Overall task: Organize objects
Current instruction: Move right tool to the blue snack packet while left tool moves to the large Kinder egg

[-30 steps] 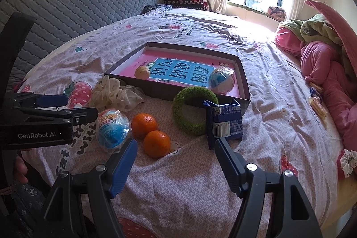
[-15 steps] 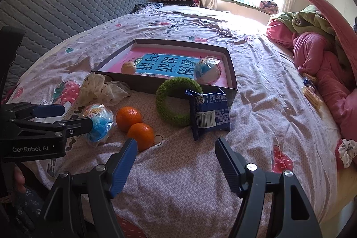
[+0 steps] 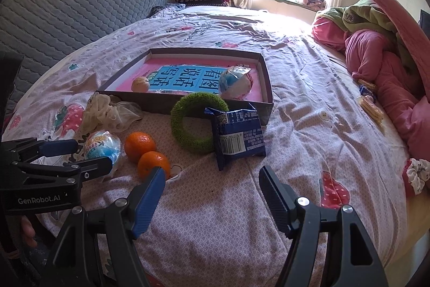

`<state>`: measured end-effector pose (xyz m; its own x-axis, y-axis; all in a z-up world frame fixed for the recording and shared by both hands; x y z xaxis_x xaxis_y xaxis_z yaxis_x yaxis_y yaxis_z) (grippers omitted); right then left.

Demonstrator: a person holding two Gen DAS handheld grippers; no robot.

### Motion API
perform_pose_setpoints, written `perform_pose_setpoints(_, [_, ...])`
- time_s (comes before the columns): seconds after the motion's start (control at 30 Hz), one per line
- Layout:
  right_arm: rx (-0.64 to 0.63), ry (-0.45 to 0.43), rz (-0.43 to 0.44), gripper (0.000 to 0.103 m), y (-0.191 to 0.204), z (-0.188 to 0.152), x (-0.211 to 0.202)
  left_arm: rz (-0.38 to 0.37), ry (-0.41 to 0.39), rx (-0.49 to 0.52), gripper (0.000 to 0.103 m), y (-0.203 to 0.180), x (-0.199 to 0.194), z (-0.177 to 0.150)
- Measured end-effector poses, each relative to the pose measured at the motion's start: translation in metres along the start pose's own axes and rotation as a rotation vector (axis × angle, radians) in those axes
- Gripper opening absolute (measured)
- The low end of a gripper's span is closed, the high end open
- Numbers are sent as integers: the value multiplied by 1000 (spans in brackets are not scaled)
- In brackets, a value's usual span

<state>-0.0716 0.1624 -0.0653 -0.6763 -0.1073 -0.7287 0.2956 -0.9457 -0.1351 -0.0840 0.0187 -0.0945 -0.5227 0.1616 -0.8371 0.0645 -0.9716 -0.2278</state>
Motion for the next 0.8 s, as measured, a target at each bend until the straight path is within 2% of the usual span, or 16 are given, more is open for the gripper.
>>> perform_pose_setpoints(0.53, [73,17,-39,72,-29,5,24,-8,24,-2,78,2,25,2])
perform_pose_setpoints(0.8, [100,37,-32,72,-44,4,46,-5,32,-2,78,6,35,2])
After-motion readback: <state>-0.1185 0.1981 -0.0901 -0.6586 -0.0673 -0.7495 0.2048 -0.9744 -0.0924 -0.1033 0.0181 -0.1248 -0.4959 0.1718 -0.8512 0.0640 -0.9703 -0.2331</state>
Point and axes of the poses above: each gripper's, at about its wrist camera, not at the fingertips, and x roughly the way its jaws point, y to its left, z to its top, the point moved 9 cm from there along x, roughly the way its jaws point, and after that the axes turned 9 degrees about -x, right-handed, at the moved point
